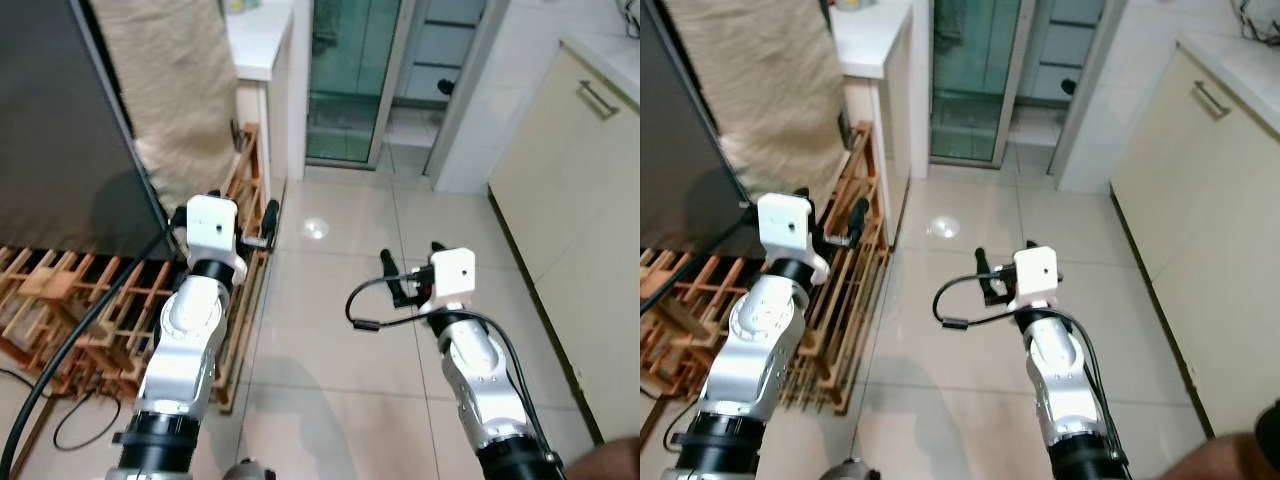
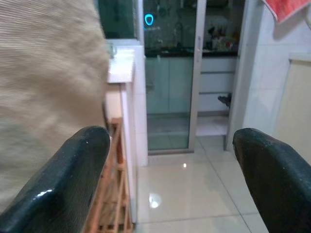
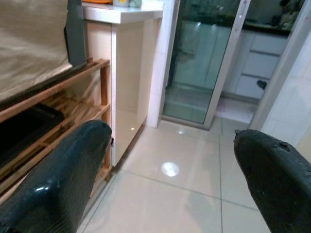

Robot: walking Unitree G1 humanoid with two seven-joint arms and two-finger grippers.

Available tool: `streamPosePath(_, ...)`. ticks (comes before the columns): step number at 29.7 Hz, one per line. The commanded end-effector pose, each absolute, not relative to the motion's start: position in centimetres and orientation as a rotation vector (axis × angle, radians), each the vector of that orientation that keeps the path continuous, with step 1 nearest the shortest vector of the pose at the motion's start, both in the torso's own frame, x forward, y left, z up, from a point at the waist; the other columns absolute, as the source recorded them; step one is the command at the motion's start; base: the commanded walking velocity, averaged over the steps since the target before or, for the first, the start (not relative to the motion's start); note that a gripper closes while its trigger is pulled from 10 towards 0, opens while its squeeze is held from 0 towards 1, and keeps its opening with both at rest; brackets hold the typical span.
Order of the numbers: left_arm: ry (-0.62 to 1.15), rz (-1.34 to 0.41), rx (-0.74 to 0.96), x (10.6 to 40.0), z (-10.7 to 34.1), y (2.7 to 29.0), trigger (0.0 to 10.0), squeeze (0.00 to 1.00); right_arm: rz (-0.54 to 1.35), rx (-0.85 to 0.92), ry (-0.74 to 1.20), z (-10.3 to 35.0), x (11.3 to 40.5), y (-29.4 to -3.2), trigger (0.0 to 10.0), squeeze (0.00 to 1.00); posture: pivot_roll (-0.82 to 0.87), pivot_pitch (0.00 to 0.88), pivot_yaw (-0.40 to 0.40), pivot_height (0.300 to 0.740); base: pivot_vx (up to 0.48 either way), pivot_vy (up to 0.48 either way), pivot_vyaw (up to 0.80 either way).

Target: Restocking fridge

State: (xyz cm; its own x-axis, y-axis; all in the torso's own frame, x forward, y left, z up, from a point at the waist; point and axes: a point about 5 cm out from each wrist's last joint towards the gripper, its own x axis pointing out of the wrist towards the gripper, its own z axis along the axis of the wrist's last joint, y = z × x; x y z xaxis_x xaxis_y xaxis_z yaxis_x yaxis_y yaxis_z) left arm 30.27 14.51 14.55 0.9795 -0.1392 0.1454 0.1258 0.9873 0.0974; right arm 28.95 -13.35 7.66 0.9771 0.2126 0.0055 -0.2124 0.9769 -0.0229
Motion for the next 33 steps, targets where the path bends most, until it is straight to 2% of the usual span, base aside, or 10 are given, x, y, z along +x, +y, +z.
streamPosePath(1,-0.143,-0.119,0.080,30.3,14.5,15.0,10.0,0.00,0.234,-0.012,-0.032,8.1,29.4,-12.5,10.0,0.29,-0.05,0.000,-0.041,0.740,0.000,0.480,0.00)
streamPosePath(8,-0.165,-0.085,0.048,30.3,15.1,15.1,10.0,0.00,0.248,-0.010,-0.033,8.2,29.5,-12.1,10.0,0.29,-0.04,0.000,-0.048,0.740,0.000,0.480,0.00)
streamPosePath(23,-0.161,-0.090,0.032,30.9,15.8,14.1,10.0,0.00,0.247,-0.030,-0.041,8.5,29.8,-12.3,10.0,0.29,-0.06,0.000,-0.046,0.740,0.000,0.000,0.00)
streamPosePath(25,-0.121,-0.121,0.075,29.4,14.4,15.4,10.0,0.00,0.205,-0.041,-0.066,9.5,28.9,-13.8,10.0,0.28,-0.05,0.000,-0.045,0.740,0.000,0.000,0.00)
streamPosePath(31,-0.074,-0.088,0.060,26.5,12.8,18.4,10.0,0.00,0.133,-0.037,-0.094,10.4,26.4,-16.0,10.0,0.29,-0.07,0.000,-0.035,0.740,0.000,0.000,0.00)
streamPosePath(32,-0.054,-0.073,0.072,24.5,12.1,19.8,10.0,0.00,0.120,-0.050,-0.083,10.3,24.9,-16.9,10.0,0.29,-0.07,0.000,-0.038,0.740,0.000,0.000,0.00)
streamPosePath(33,0.008,-0.017,0.028,21.2,10.8,21.7,10.0,0.00,0.099,-0.073,-0.054,9.8,22.3,-18.5,10.0,0.29,-0.07,0.000,-0.038,0.740,0.000,0.000,0.00)
